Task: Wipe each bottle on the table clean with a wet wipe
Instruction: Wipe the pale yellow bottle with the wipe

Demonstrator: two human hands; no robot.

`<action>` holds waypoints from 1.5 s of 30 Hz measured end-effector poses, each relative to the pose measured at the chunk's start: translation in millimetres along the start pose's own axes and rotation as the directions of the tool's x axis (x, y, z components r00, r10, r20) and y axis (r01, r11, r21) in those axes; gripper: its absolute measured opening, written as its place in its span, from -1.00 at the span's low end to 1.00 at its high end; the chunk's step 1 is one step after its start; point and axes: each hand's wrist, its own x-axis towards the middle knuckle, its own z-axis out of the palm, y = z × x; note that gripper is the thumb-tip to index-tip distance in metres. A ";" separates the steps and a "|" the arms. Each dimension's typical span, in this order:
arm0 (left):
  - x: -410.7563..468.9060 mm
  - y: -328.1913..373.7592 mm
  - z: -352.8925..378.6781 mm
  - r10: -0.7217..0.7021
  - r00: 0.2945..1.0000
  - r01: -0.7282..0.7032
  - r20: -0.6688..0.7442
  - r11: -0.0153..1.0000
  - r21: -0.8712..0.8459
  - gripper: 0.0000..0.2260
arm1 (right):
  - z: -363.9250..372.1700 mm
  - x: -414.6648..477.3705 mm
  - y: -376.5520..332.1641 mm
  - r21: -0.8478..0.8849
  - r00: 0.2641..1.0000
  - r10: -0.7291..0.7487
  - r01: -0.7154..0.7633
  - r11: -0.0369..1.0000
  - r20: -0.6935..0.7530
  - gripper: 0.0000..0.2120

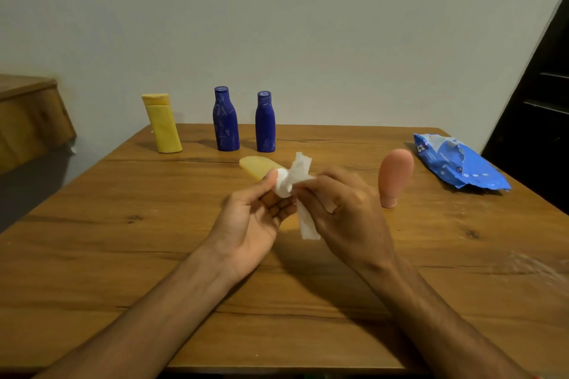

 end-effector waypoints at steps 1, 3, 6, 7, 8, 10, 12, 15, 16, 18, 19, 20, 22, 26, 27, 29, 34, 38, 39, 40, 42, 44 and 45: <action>0.2 -0.4 -0.1 0.000 1.000 -0.001 0.005 1.000 0.011 -0.62 | -0.7 0.0 0.0 0.008 1.000 0.013 -0.013 1.000 -0.013 -0.76; 0.2 -1.2 -0.2 -0.009 1.000 0.009 0.016 1.000 0.023 -0.62 | -0.5 0.0 -2.1 0.036 1.000 0.002 -0.002 0.999 0.000 -0.75; 0.3 -0.9 -1.8 -0.014 1.000 0.014 0.002 1.000 0.005 -0.67 | 1.3 -0.9 -5.0 0.074 0.995 -0.043 0.036 0.997 0.093 -0.85; 0.7 -0.5 -2.1 -0.011 1.000 0.011 0.004 1.000 0.009 -0.67 | 1.4 -1.3 -4.2 0.071 0.993 -0.042 0.035 0.997 0.108 -0.89; 1.2 -0.1 -2.3 -0.007 1.000 0.007 0.006 1.000 0.021 -0.66 | 1.2 -1.7 -2.8 0.067 0.994 -0.024 0.017 0.998 0.104 -0.90; 1.7 -0.4 -2.3 0.005 1.000 -0.006 0.009 0.999 0.037 -0.63 | -0.1 -1.4 -0.2 0.075 0.997 0.050 -0.055 0.996 0.062 -0.87; 1.2 -2.2 -2.0 0.013 1.000 -0.013 0.011 0.999 0.050 -0.61 | -1.2 -1.1 -1.5 0.095 0.996 0.084 -0.087 0.992 0.029 -0.84; 1.6 -4.3 -3.6 -0.001 0.999 -0.001 0.036 0.998 0.056 -0.62 | -1.8 -0.3 -5.5 0.132 0.996 0.031 -0.043 0.990 0.088 -0.85; 2.7 -3.8 -4.0 0.000 0.999 -0.003 0.034 0.998 0.064 -0.64 | -2.3 -0.4 -5.7 0.123 0.994 0.034 -0.047 0.991 0.105 -0.85; 5.7 -1.8 -4.4 0.021 1.000 -0.023 0.017 0.993 0.116 -0.65 | -4.5 -0.5 -1.7 0.091 0.992 0.095 -0.103 0.991 0.084 -0.85; 6.5 -1.7 -4.0 0.036 0.999 -0.037 0.010 0.987 0.156 -0.65 | -6.5 -0.5 1.4 0.074 0.990 0.129 -0.133 0.988 0.054 -0.85; 7.2 -1.8 -3.3 0.053 0.999 -0.054 0.009 0.975 0.215 -0.63 | -8.7 0.3 4.5 0.060 0.987 0.158 -0.159 0.986 0.023 -0.86; 7.6 -4.8 -3.4 0.090 0.996 -0.091 0.022 0.905 0.415 -0.58 | -14.7 2.2 7.6 0.044 0.977 0.210 -0.209 0.977 -0.031 -0.88; 13.0 -10.3 8.1 0.154 0.988 -0.094 -0.001 0.612 0.785 -0.45 | -34.3 11.7 13.9 -0.010 0.942 0.323 -0.325 0.946 -0.092 -0.92; 17.5 -11.9 13.6 0.176 0.984 -0.119 0.023 0.557 0.822 -0.44 | -39.5 13.5 17.2 -0.017 0.927 0.366 -0.368 0.930 -0.077 -0.92; 33.2 -17.6 23.4 0.234 0.965 -0.203 0.115 0.398 0.894 -0.43 | -46.9 15.0 25.3 -0.027 0.901 0.429 -0.431 0.902 -0.070 -0.91; 75.9 -50.4 34.4 0.330 0.940 -0.187 0.090 0.275 0.943 -0.43 | -42.3 10.2 46.2 -0.170 0.853 0.521 -0.516 0.839 -0.018 -0.93; 97.7 -73.0 37.6 0.412 0.910 -0.107 0.046 0.127 0.986 -0.39 | -38.5 4.0 65.0 -0.294 0.783 0.617 -0.573 0.765 0.078 -0.93; 100.6 -76.2 38.1 0.425 0.904 -0.080 0.041 0.075 0.994 -0.38 | -38.5 3.2 69.2 -0.316 0.757 0.646 -0.592 0.741 0.096 -0.92; 102.7 -78.9 38.7 0.437 0.899 -0.055 0.038 0.027 0.998 -0.36 | -39.8 2.8 71.6 -0.336 0.732 0.673 -0.609 0.718 0.110 -0.91; 104.9 -83.5 40.0 0.460 0.887 -0.018 0.038 -0.049 0.999 -0.31 | -43.1 2.4 75.3 -0.374 0.695 0.706 -0.623 0.687 0.139 -0.90; 105.7 -87.6 42.5 0.467 0.883 0.003 0.039 -0.089 0.996 -0.25 | -46.9 2.7 76.9 -0.398 0.665 0.726 -0.626 0.670 0.175 -0.91; 105.6 -89.0 43.6 0.466 0.884 0.011 0.035 -0.095 0.995 -0.22 | -48.3 2.7 77.7 -0.410 0.653 0.732 -0.624 0.665 0.193 -0.92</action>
